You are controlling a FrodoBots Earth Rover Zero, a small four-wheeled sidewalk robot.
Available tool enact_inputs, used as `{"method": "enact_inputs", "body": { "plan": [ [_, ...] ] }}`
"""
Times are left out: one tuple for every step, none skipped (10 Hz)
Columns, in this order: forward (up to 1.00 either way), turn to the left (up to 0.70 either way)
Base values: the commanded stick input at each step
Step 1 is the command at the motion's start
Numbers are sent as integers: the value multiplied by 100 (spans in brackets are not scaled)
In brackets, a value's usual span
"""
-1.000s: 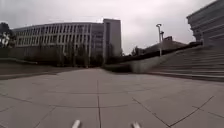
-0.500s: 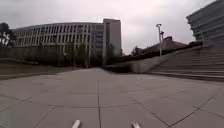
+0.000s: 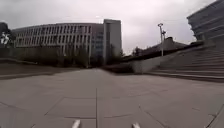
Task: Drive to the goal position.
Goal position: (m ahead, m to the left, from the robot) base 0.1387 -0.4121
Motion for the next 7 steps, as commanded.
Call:
{"method": "enact_inputs", "body": {
  "plan": [
    [85, 0],
    [85, 0],
    [85, 0],
    [85, 0],
    [85, 0],
    [85, 0],
    [85, 0]
  ]
}}
